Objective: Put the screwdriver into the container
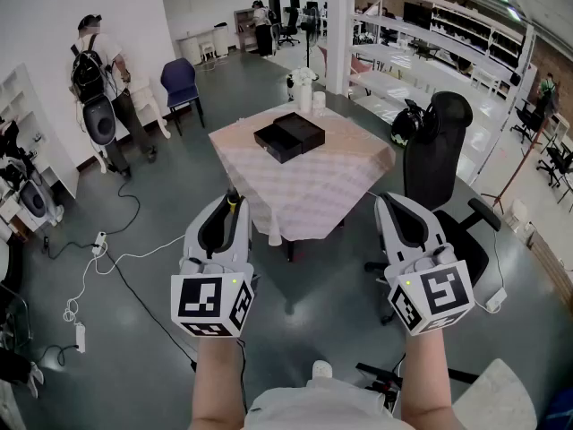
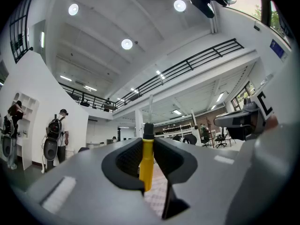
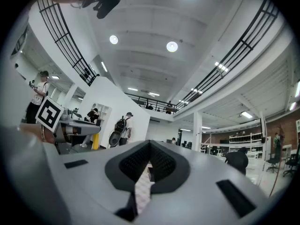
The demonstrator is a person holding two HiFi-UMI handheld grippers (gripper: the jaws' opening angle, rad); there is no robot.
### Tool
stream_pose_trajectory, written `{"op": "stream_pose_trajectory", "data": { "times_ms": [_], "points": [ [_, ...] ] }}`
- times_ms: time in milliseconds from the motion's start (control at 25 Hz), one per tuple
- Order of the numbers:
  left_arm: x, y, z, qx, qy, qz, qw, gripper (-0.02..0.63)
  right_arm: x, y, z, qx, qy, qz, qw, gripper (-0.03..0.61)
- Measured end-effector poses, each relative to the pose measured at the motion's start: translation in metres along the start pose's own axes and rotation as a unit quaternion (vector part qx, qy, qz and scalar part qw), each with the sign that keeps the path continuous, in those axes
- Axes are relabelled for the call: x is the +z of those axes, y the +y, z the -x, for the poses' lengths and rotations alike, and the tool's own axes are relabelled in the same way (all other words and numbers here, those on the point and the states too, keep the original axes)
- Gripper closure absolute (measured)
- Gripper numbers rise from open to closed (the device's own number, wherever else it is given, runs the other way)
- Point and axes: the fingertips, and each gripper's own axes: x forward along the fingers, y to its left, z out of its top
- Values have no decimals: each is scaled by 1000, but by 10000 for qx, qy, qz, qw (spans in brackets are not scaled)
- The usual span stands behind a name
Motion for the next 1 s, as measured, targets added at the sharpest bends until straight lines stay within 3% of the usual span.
{"op": "stream_pose_trajectory", "data": {
  "times_ms": [640,1000],
  "points": [
    [-22,1,-57,366,23,-132,9992,532,-35,-54,-47,211,-93,-56,9997,574],
    [-42,32,-112,374,99,-138,9992,532,-54,-69,-105,249,5,-62,9997,574]
  ]
}}
